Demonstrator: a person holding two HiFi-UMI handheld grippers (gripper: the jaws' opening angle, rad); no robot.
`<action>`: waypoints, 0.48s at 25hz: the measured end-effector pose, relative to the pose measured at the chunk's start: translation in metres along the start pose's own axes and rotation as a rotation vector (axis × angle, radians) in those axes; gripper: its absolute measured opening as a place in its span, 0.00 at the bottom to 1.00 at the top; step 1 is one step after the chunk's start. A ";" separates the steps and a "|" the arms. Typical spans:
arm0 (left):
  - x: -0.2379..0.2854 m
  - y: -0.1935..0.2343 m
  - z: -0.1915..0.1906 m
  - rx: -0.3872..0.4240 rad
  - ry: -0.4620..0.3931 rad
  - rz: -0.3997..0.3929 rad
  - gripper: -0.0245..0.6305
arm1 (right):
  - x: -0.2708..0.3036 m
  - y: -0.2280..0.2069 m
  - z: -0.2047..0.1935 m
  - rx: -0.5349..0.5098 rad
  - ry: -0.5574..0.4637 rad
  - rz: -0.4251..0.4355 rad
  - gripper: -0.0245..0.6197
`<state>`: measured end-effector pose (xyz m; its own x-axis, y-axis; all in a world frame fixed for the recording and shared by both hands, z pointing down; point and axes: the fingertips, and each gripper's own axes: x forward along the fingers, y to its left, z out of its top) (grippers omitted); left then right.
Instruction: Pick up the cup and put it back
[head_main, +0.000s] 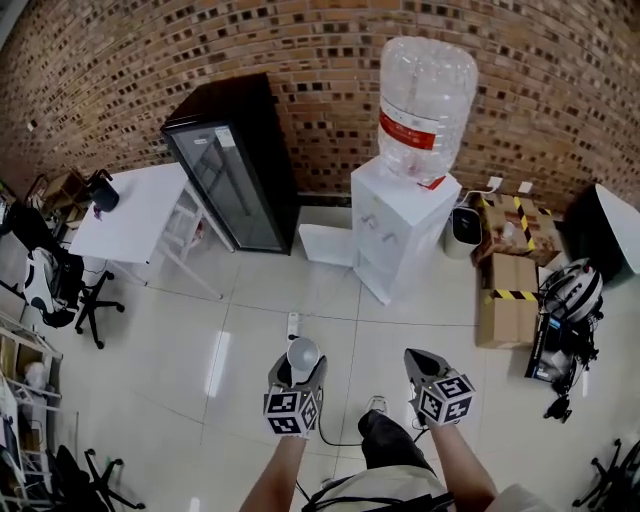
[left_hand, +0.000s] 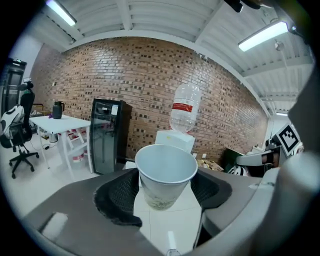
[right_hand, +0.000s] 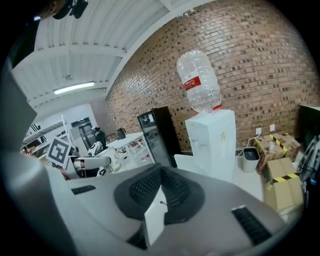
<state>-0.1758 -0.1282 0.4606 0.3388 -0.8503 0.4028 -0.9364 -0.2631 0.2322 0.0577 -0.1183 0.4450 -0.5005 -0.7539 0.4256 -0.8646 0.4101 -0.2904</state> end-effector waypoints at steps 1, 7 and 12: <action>-0.012 -0.006 -0.005 0.005 0.001 -0.013 0.54 | -0.010 0.010 -0.003 0.002 -0.009 -0.013 0.05; -0.095 -0.035 -0.035 0.044 0.013 -0.083 0.54 | -0.076 0.083 -0.029 0.007 -0.033 -0.064 0.05; -0.159 -0.055 -0.046 0.057 -0.001 -0.118 0.54 | -0.132 0.132 -0.054 0.010 -0.059 -0.086 0.05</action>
<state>-0.1739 0.0422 0.4245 0.4467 -0.8124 0.3749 -0.8938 -0.3867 0.2270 0.0074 0.0632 0.3972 -0.4205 -0.8150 0.3986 -0.9038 0.3375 -0.2632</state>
